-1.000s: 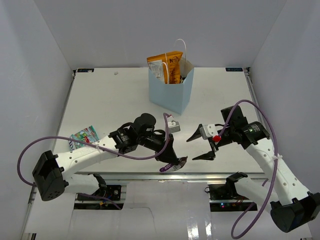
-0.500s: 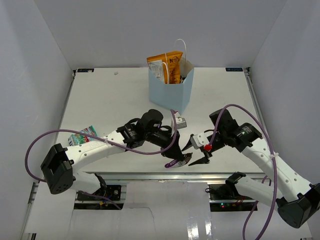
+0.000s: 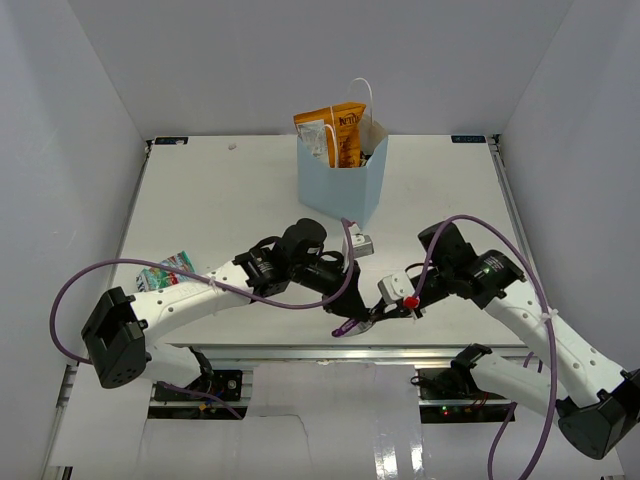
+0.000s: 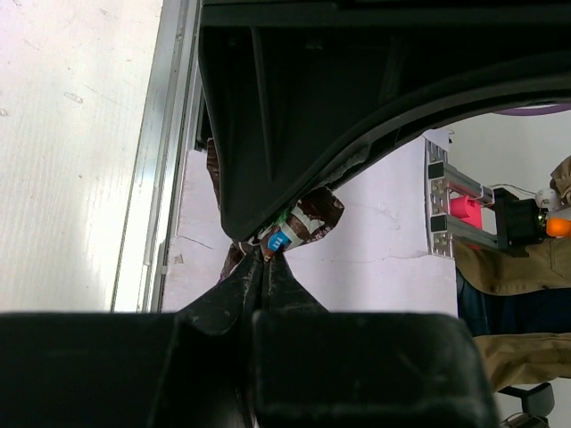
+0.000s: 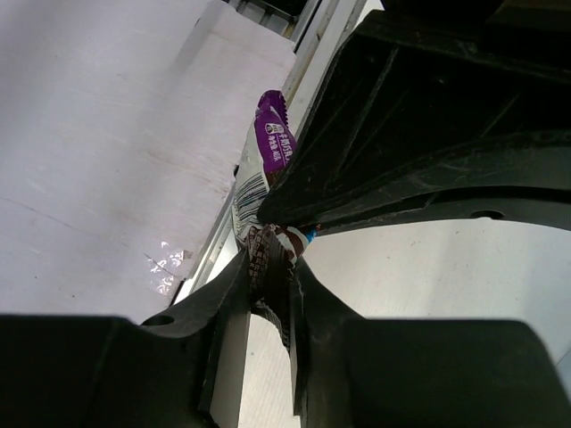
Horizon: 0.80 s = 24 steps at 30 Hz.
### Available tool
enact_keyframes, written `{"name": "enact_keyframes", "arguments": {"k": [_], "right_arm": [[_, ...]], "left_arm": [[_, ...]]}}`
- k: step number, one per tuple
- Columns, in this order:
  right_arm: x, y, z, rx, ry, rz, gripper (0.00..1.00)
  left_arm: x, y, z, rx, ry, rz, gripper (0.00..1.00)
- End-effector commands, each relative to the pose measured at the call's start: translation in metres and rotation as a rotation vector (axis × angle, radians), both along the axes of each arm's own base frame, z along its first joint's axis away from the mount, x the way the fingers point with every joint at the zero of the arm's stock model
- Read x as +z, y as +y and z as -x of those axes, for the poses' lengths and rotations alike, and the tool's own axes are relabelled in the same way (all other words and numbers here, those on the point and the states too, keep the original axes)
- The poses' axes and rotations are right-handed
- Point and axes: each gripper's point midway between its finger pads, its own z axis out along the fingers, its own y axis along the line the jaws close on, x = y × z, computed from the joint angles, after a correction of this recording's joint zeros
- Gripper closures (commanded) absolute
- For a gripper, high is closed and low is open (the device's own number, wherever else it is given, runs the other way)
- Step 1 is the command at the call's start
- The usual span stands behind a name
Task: Place the snacks into the paper bag
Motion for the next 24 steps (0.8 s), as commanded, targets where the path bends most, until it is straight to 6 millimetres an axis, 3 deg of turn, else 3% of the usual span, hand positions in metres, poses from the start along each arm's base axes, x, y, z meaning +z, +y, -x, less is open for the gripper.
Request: {"name": "enact_keyframes", "arguments": {"k": [1, 4, 7, 10, 11, 13, 17, 18, 21, 22, 24], "right_arm": [[0.006, 0.001, 0.002, 0.01, -0.021, -0.023, 0.85], [0.006, -0.001, 0.003, 0.005, -0.033, -0.024, 0.91], [0.002, -0.005, 0.001, -0.014, -0.048, -0.006, 0.92], [0.003, -0.009, -0.006, -0.058, -0.09, 0.012, 0.92], [0.006, -0.01, -0.009, -0.075, -0.103, 0.01, 0.92], [0.016, -0.011, -0.018, -0.112, -0.124, 0.002, 0.92], [0.044, -0.013, -0.054, -0.238, -0.132, -0.03, 0.92], [0.065, -0.011, -0.067, -0.271, -0.172, -0.069, 0.92], [0.093, -0.014, -0.108, -0.416, -0.154, -0.101, 0.92], [0.116, -0.011, -0.132, -0.461, -0.204, -0.141, 0.92], [0.135, -0.011, -0.157, -0.553, -0.214, -0.154, 0.92]], "left_arm": [[0.024, -0.003, -0.002, 0.014, -0.037, 0.056, 0.82], [0.029, 0.0, -0.007, 0.063, -0.063, 0.063, 0.63], [0.039, 0.006, -0.015, 0.129, -0.115, 0.067, 0.53], [0.067, 0.023, -0.02, 0.211, -0.201, 0.103, 0.41], [0.074, 0.029, -0.031, 0.287, -0.243, 0.103, 0.38], [0.092, 0.05, -0.035, 0.373, -0.297, 0.118, 0.36], [0.111, 0.093, -0.056, 0.614, -0.392, 0.115, 0.3], [0.108, 0.103, -0.059, 0.658, -0.399, 0.096, 0.25], [0.096, 0.137, -0.072, 0.828, -0.423, 0.057, 0.16], [0.086, 0.146, -0.072, 0.859, -0.414, 0.044, 0.11], [0.073, 0.153, -0.075, 0.893, -0.415, 0.012, 0.09]]}}
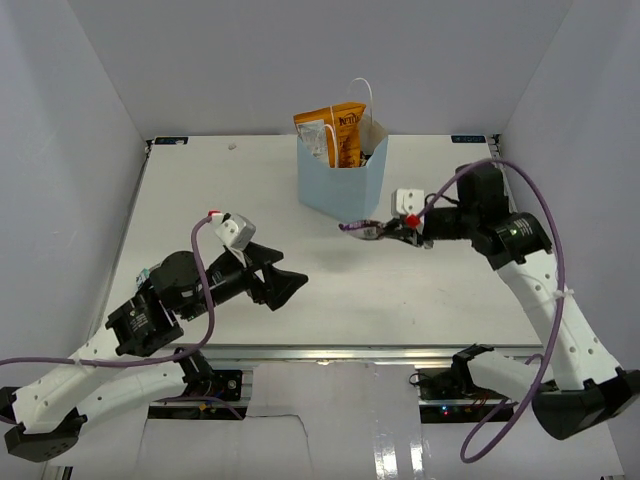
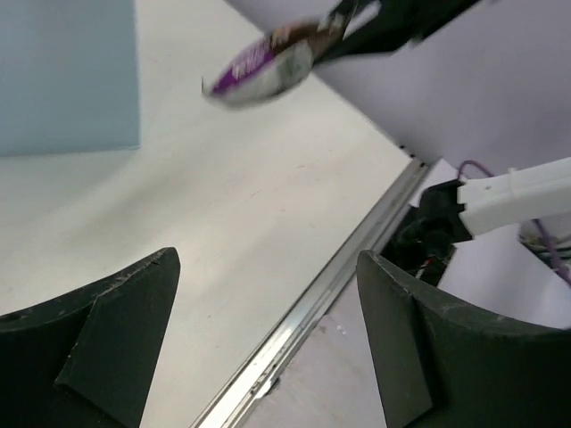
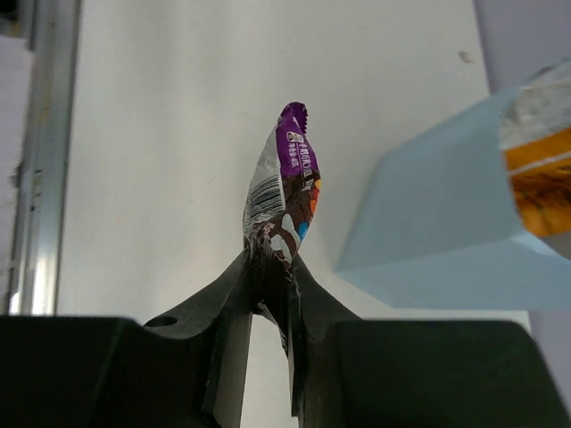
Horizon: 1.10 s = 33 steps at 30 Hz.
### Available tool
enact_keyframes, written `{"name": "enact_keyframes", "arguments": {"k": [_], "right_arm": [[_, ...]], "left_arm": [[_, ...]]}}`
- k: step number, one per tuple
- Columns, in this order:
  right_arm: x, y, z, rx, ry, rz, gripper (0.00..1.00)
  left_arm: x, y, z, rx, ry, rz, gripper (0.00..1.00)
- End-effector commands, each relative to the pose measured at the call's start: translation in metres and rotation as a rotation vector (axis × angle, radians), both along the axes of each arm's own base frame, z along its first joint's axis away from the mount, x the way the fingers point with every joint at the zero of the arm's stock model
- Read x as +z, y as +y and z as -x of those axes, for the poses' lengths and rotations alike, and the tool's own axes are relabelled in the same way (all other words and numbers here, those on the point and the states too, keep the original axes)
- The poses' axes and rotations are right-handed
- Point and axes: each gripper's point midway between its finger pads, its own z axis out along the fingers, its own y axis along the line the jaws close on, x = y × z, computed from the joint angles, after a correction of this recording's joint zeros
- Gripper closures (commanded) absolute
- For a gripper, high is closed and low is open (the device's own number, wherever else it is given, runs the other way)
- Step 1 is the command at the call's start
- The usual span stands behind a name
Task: Place the snacks into the paper bag
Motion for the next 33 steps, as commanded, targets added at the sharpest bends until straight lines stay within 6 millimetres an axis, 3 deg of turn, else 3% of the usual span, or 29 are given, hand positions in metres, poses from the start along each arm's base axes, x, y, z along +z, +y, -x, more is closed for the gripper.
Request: {"name": "enact_keyframes", "arguments": {"k": [1, 3, 4, 5, 6, 7, 8, 10, 15, 25, 28, 33], "right_arm": [[0.074, 0.01, -0.06, -0.151, -0.122, -0.122, 0.92], [0.092, 0.012, -0.079, -0.199, -0.134, -0.139, 0.92], [0.09, 0.017, -0.095, -0.223, -0.107, -0.134, 0.92], [0.111, 0.016, -0.106, -0.254, -0.155, -0.152, 0.92], [0.117, 0.017, -0.115, -0.272, -0.168, -0.154, 0.92], [0.111, 0.02, -0.131, -0.292, -0.156, -0.137, 0.92], [0.125, 0.017, -0.141, -0.327, -0.19, -0.142, 0.92], [0.123, 0.016, -0.16, -0.361, -0.199, -0.124, 0.92], [0.132, 0.006, -0.18, -0.414, -0.238, -0.13, 0.92], [0.082, 0.02, -0.217, -0.389, -0.139, -0.058, 0.92], [0.071, 0.023, -0.227, -0.389, -0.12, -0.034, 0.88], [0.062, 0.02, -0.233, -0.413, -0.113, -0.015, 0.74]], "left_arm": [[-0.054, 0.024, -0.023, 0.191, 0.079, -0.139, 0.09], [-0.068, 0.025, -0.024, 0.204, 0.106, -0.167, 0.09], [-0.072, 0.026, -0.025, 0.212, 0.112, -0.177, 0.09], [-0.079, 0.026, -0.026, 0.217, 0.126, -0.195, 0.09], [-0.08, 0.026, -0.026, 0.22, 0.127, -0.199, 0.09], [-0.081, 0.027, -0.027, 0.226, 0.128, -0.204, 0.09], [-0.084, 0.028, -0.027, 0.23, 0.134, -0.209, 0.09], [-0.083, 0.029, -0.027, 0.233, 0.132, -0.207, 0.09], [-0.078, 0.036, -0.024, 0.243, 0.118, -0.188, 0.08], [-0.088, 0.045, -0.027, 0.286, 0.121, -0.21, 0.08], [-0.088, 0.044, -0.027, 0.283, 0.125, -0.214, 0.08], [-0.088, 0.045, -0.028, 0.288, 0.117, -0.21, 0.07]]}}
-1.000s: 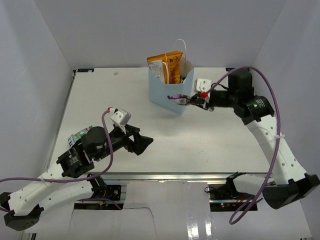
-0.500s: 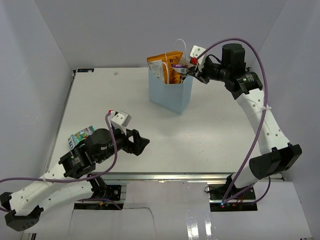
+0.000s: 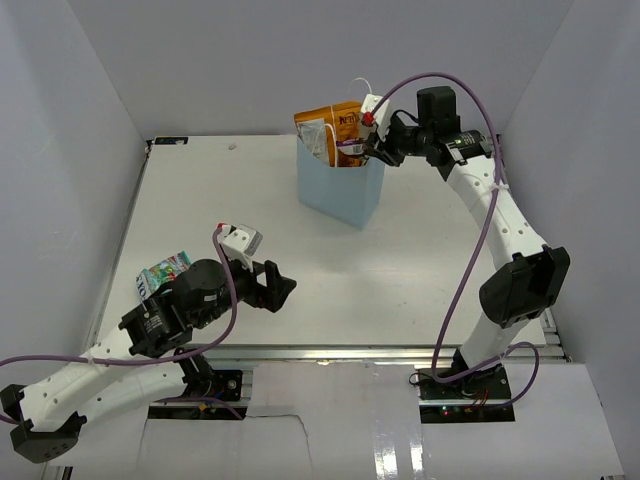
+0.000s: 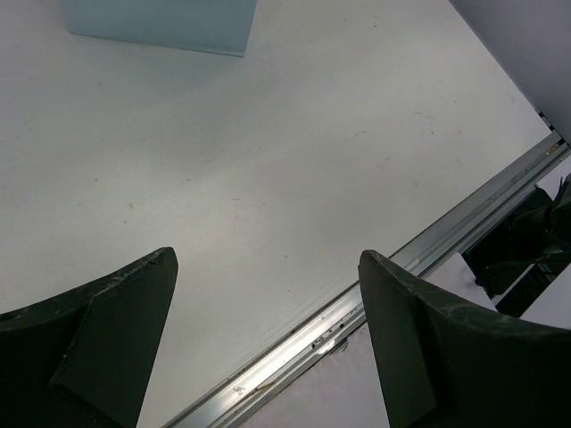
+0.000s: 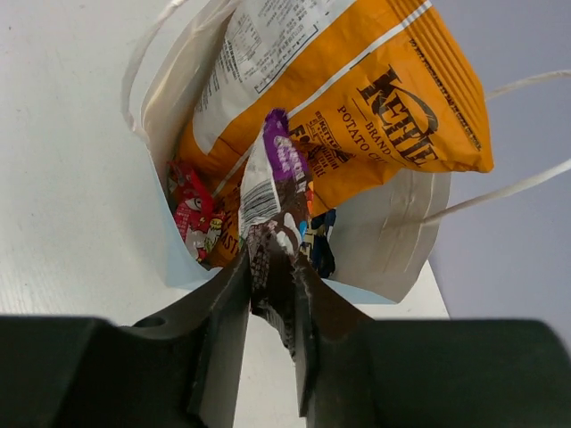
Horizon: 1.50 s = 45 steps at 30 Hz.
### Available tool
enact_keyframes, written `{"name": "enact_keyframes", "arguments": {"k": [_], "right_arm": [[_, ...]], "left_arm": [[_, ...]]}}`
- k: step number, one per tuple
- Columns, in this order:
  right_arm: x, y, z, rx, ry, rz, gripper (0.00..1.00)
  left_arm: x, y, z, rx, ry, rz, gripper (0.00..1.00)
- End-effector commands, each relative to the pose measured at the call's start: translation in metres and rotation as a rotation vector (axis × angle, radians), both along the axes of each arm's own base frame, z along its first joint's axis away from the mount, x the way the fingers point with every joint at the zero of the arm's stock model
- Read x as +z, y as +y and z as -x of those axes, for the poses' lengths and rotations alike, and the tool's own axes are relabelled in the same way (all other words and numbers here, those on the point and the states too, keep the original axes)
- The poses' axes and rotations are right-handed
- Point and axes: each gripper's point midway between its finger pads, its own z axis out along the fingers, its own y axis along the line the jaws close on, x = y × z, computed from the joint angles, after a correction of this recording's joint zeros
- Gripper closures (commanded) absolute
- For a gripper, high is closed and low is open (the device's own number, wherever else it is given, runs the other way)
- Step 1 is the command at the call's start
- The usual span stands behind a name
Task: Place the snacks into the paper bag
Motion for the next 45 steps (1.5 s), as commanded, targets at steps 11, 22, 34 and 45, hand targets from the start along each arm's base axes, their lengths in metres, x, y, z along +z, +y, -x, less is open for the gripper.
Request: {"name": "enact_keyframes", "arguments": {"k": [11, 22, 34, 45], "right_arm": [[0.048, -0.003, 0.007, -0.035, -0.056, -0.096, 0.35], [0.033, -0.057, 0.089, -0.116, 0.098, -0.242, 0.25], [-0.119, -0.054, 0.204, 0.048, 0.395, -0.258, 0.22], [-0.135, -0.055, 0.22, 0.075, 0.396, -0.258, 0.2]], "left_arm": [[-0.011, 0.0, -0.006, 0.046, 0.024, -0.011, 0.07], [-0.049, 0.035, -0.034, 0.322, 0.118, -0.163, 0.02], [-0.093, 0.147, -0.131, 0.741, 0.409, -0.231, 0.04], [-0.154, 0.248, -0.142, 1.239, 0.642, -0.465, 0.06]]}}
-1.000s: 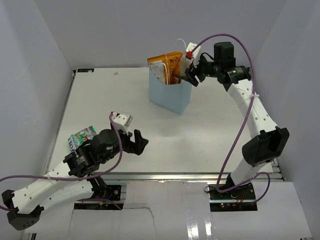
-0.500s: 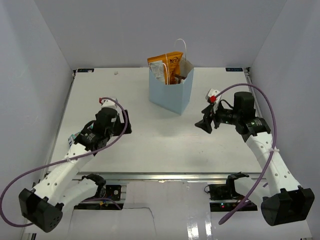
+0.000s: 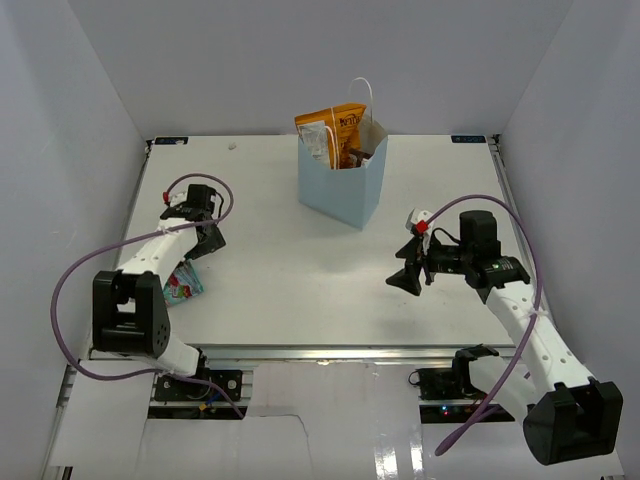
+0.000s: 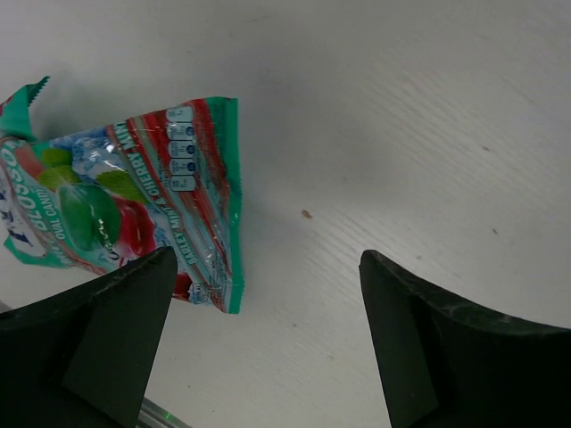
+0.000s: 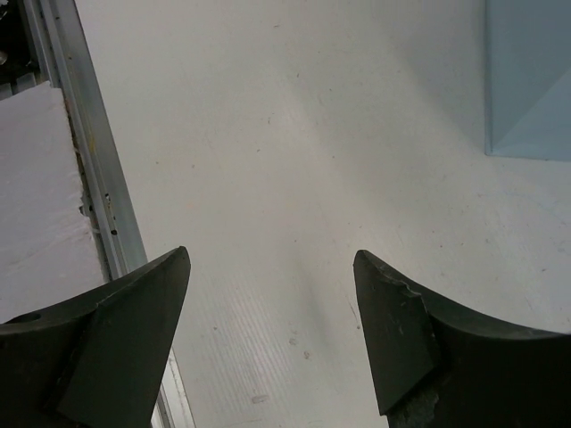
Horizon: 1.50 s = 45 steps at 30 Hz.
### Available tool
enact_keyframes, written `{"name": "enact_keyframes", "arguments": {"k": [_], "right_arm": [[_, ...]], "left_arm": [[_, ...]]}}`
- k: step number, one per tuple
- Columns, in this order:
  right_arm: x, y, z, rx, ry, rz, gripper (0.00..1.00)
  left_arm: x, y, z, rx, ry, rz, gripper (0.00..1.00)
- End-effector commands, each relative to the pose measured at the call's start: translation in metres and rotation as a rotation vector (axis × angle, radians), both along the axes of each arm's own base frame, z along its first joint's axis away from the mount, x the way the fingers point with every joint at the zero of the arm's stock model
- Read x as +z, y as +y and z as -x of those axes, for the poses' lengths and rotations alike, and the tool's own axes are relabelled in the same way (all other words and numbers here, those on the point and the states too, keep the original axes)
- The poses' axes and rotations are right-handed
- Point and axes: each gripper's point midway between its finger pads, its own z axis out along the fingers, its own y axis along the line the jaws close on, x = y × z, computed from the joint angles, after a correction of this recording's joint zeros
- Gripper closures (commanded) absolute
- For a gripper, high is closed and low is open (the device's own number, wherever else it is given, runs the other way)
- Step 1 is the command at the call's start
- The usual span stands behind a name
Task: Place the snacks into the paper bag
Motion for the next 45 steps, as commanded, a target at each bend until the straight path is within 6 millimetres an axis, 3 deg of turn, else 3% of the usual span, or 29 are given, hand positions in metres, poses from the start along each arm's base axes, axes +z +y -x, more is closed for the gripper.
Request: {"name": "enact_keyframes", "arguments": {"k": [1, 2, 8, 13, 15, 20, 23, 26, 28, 31, 35, 39, 40, 43, 45], "right_arm": [[0.008, 0.002, 0.001, 0.026, -0.059, -0.024, 0.2], [0.009, 0.002, 0.001, 0.028, -0.065, -0.026, 0.2], [0.014, 0.002, 0.004, 0.034, -0.088, -0.032, 0.2], [0.016, 0.003, 0.006, 0.04, -0.093, -0.038, 0.2], [0.016, 0.003, 0.007, 0.042, -0.094, -0.039, 0.2], [0.017, 0.003, 0.007, 0.042, -0.101, -0.039, 0.2], [0.017, 0.003, 0.007, 0.042, -0.1, -0.039, 0.2], [0.017, 0.003, 0.007, 0.043, -0.101, -0.039, 0.2], [0.018, 0.003, 0.007, 0.043, -0.103, -0.04, 0.2], [0.021, 0.004, 0.011, 0.062, -0.122, -0.051, 0.2], [0.03, 0.008, 0.021, 0.121, -0.174, -0.082, 0.2], [0.035, 0.011, 0.044, 0.249, -0.286, -0.101, 0.19], [0.035, 0.012, 0.047, 0.301, -0.373, -0.092, 0.19], [0.033, 0.013, 0.069, 0.41, -0.469, -0.11, 0.17], [0.037, 0.013, 0.079, 0.49, -0.625, -0.099, 0.1]], "left_arm": [[0.007, 0.03, 0.001, 0.157, 0.016, -0.099, 0.06], [-0.002, 0.035, 0.003, 0.19, 0.046, -0.11, 0.06], [-0.007, 0.058, 0.0, 0.282, 0.09, -0.178, 0.06], [-0.036, 0.068, 0.002, 0.306, 0.19, -0.131, 0.13], [-0.049, 0.068, 0.005, 0.307, 0.231, -0.104, 0.27], [-0.065, 0.063, 0.01, 0.308, 0.267, -0.038, 0.43], [-0.064, 0.061, 0.008, 0.28, 0.26, -0.013, 0.62], [-0.053, 0.053, 0.0, 0.209, 0.214, 0.031, 0.89], [-0.048, 0.037, -0.008, 0.121, 0.173, 0.119, 0.99], [-0.025, 0.001, -0.021, -0.026, 0.045, 0.292, 1.0], [0.029, -0.066, -0.03, -0.356, -0.147, 0.542, 1.0], [0.071, -0.126, -0.013, -0.596, -0.226, 0.752, 1.0], [0.075, -0.148, -0.004, -0.668, -0.214, 0.783, 1.0], [0.09, -0.188, 0.019, -0.806, -0.198, 0.874, 1.0], [0.094, -0.206, 0.034, -0.869, -0.179, 0.919, 1.0]]}}
